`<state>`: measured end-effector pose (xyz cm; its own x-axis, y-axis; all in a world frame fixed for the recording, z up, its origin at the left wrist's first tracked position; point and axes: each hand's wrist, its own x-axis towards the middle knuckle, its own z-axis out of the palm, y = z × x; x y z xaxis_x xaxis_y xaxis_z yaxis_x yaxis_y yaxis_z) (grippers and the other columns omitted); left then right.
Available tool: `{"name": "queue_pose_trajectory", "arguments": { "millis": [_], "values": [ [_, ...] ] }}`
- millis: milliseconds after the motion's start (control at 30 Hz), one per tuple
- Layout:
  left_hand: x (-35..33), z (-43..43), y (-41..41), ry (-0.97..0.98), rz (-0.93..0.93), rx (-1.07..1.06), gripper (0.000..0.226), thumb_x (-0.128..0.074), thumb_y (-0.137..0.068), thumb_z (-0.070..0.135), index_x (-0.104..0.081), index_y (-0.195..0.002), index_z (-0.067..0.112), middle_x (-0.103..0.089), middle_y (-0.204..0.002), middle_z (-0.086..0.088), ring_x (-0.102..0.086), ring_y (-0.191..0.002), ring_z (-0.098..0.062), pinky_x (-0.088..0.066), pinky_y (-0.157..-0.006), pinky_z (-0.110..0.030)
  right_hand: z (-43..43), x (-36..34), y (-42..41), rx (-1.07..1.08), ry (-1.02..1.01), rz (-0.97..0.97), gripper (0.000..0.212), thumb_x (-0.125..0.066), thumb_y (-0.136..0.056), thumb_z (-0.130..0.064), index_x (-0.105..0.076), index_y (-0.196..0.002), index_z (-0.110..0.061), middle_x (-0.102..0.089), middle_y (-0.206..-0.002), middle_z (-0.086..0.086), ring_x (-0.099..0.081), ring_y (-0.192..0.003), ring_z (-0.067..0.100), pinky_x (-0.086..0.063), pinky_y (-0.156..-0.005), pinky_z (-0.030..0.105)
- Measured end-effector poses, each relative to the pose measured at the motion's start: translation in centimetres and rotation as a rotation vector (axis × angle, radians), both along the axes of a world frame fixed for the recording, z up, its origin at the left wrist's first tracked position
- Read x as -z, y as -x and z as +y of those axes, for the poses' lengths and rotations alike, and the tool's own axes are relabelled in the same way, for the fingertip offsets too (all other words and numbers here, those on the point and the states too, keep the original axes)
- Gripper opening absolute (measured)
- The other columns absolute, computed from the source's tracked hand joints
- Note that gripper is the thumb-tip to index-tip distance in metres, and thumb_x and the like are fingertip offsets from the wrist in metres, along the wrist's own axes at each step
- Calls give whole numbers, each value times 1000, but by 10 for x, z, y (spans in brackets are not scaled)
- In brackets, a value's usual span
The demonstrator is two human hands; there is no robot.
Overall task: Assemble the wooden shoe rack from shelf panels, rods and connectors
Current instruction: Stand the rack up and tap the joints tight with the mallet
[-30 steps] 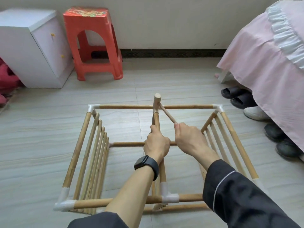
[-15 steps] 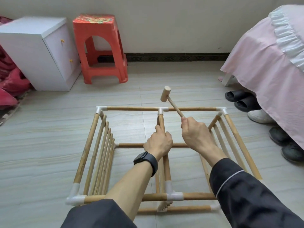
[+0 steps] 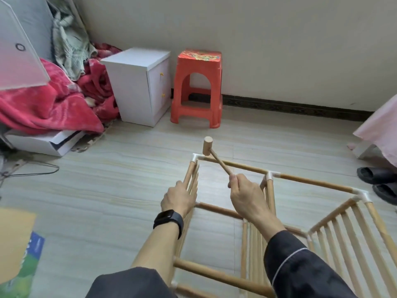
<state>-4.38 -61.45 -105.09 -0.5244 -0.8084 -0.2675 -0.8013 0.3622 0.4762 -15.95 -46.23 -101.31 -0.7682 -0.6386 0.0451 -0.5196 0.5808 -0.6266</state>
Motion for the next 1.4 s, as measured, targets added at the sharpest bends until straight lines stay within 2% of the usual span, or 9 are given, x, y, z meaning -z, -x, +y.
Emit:
{"name": "queue_pose_trajectory", "arguments": {
  "millis": [233, 400, 567, 733, 900, 1067, 1200, 1267, 1400],
  "values": [
    [6, -1, 2, 79, 30, 34, 20, -50, -93, 12, -46, -113, 9, -62, -100, -12, -56, -82, -31, -47, -68, -36, -36, -5, -11, 18, 419, 175, 41, -26, -108, -44, -53, -92, -18, -52, -56, -6, -54, -50, 10, -34, -42, 20],
    [8, -1, 4, 93, 48, 24, 21, -50, -90, 9, -47, -111, 9, -63, -99, -12, -58, -85, -33, -42, -68, -36, -49, 9, -7, -46, -249, 125, 41, -23, -109, -44, -49, -97, -15, -55, -78, 4, -52, -74, 33, -40, -64, 42],
    [11, -2, 6, 103, 44, 33, 19, -51, -93, 9, -46, -111, 8, -64, -99, -12, -53, -78, -29, -42, -65, -36, -52, 11, -13, 28, 243, 162, 39, -24, -109, -42, -49, -93, -17, -57, -62, 0, -54, -53, 21, -36, -48, 33],
    [9, -1, 8, 105, 39, 39, 21, -54, -92, 10, -46, -111, 9, -65, -102, -12, -64, -92, -33, -42, -66, -36, -49, 20, -5, -23, -286, 192, 39, -19, -109, -44, -44, -94, -18, -53, -71, 2, -52, -65, 26, -39, -58, 39],
    [9, -6, 12, 134, 2, 55, 22, -51, -91, 10, -46, -112, 10, -64, -97, -10, -53, -78, -28, -42, -66, -36, -43, 10, -7, 8, 15, 137, 42, -22, -109, -45, -47, -88, -19, -58, -67, 4, -54, -59, 26, -42, -53, 41],
    [3, -11, 19, 332, -176, 199, 38, -41, -99, 30, -34, -132, 12, -58, -126, -13, -61, -107, -33, -49, -81, -41, 27, -7, 13, 86, 2, 124, 44, -23, -107, -48, -52, -88, -21, -62, -70, 3, -59, -64, 25, -43, -61, 42],
    [-7, 2, 37, 597, -334, 366, 66, -35, -102, 36, -2, -158, 25, -12, -164, -12, -17, -148, -35, -23, -113, -61, 122, -33, 47, 180, -106, 168, 44, -23, -103, -51, -52, -83, -25, -64, -72, 2, -59, -67, 27, -49, -63, 46],
    [-17, 33, 57, 583, -242, 447, 63, -37, -101, 45, -15, -156, 26, -18, -164, -12, -14, -150, -33, -22, -115, -58, 170, -41, 67, 267, -155, 185, 43, -24, -104, -48, -54, -83, -25, -65, -77, 4, -59, -77, 30, -48, -69, 46],
    [-32, 136, 98, 284, 51, 545, 57, -34, -99, 53, -35, -145, 19, -49, -141, -13, -45, -128, -32, -40, -98, -48, 252, -39, 97, 414, -237, 180, 48, -20, -104, -46, -54, -82, -21, -63, -80, 5, -53, -76, 30, -36, -66, 43]
  ]
}}
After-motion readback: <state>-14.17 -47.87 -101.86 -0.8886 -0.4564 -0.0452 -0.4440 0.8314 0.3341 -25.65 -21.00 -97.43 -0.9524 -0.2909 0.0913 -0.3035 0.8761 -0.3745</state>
